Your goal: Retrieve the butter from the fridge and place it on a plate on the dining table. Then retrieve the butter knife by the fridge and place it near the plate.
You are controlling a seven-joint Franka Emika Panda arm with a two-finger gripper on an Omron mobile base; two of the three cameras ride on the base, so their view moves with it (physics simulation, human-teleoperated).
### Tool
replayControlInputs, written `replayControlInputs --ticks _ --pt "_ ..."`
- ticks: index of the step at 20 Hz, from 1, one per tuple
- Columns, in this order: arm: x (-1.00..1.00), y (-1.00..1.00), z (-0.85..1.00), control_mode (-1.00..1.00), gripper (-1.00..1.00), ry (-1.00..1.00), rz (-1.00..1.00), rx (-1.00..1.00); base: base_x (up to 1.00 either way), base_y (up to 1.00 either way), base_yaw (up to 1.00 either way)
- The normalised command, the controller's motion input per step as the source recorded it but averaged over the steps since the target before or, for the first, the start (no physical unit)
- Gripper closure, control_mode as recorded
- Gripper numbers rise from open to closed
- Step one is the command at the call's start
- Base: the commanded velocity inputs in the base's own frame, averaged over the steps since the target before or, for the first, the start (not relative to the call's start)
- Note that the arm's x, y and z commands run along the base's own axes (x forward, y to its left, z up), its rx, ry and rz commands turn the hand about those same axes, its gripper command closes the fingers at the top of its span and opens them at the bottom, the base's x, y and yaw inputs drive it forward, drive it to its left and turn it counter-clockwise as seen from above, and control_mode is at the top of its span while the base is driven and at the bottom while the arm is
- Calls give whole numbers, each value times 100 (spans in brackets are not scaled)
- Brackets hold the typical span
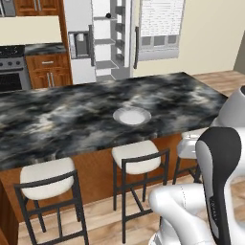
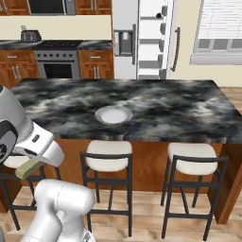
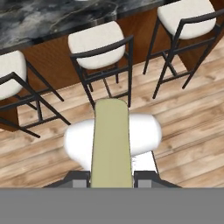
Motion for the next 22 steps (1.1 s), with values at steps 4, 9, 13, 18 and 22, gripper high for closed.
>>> replayControlInputs --ticks 4,9,13,18,22 --pt "0 0 0 100 100 0 0 0 23 -13 0" --pt "0 0 0 100 100 0 0 0 49 -18 0" --pt "0 0 0 100 100 0 0 0 71 -15 0" --pt "0 0 0 100 100 0 0 0 58 -5 0" --pt "0 0 0 100 100 0 0 0 46 0 0"
